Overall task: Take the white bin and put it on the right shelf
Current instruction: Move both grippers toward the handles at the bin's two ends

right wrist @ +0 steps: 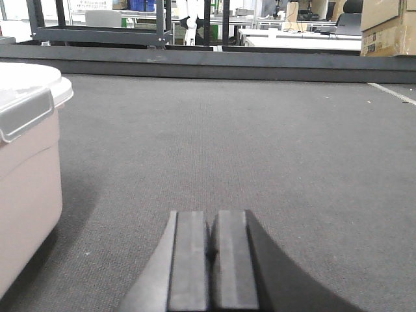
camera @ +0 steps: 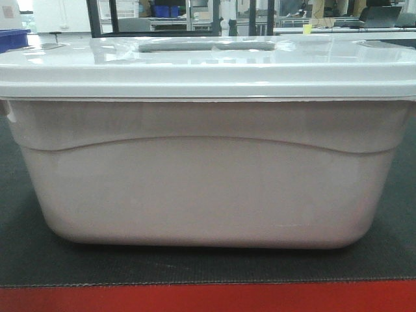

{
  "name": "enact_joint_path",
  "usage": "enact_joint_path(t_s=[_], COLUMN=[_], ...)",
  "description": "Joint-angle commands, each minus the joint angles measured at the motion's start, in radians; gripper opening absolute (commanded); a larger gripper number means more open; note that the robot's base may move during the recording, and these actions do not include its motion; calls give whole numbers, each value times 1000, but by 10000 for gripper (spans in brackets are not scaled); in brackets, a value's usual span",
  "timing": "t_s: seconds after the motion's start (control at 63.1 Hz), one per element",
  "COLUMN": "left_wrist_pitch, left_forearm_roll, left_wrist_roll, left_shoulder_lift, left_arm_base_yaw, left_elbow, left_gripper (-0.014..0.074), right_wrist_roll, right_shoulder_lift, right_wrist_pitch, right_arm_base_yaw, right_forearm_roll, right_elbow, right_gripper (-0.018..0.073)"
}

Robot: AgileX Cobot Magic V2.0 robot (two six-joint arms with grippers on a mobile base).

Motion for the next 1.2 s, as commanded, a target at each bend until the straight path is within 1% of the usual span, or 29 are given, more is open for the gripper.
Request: enact_joint_path(t_s=[0.0,0.665,0.713,0.792,0.887,1.062,1.125,1.188], left_wrist_pitch=[-86,-90,-88,-88,-91,-118,-154,-200], left_forearm_roll=[0,-6,-20,-77,-90,-90,-101,-123], left_wrist_roll=[-10,-10,-10,-10,-10,-10,-10,-10], left_shoulder_lift=[-12,-12,-12,-12,-12,-12,-11,-7], left_arm_base_yaw=[0,0,0,0,0,0,0,0], left_elbow=[17,17,17,17,17,17,17,10], left_gripper=[-118,-118,-118,-118,-118,-118,-118,-118], right_wrist_roll=[0,0,0,0,0,0,6,26], right_shoulder_lift=[-17,-17,-17,-17,-17,-17,-17,-17], right_wrist_pitch=[-85,-86,-86,-86,-107,-159,-193,-220], right_arm_base_yaw=[-2,-2,-2,-2,-2,-2,-2,-2], right_forearm_roll=[-5,-5,-5,-5,-5,-5,24,114], right_elbow=[-1,-1,-1,-1,-1,-1,-2,-11], right_gripper=[73,73,73,73,73,73,73,73])
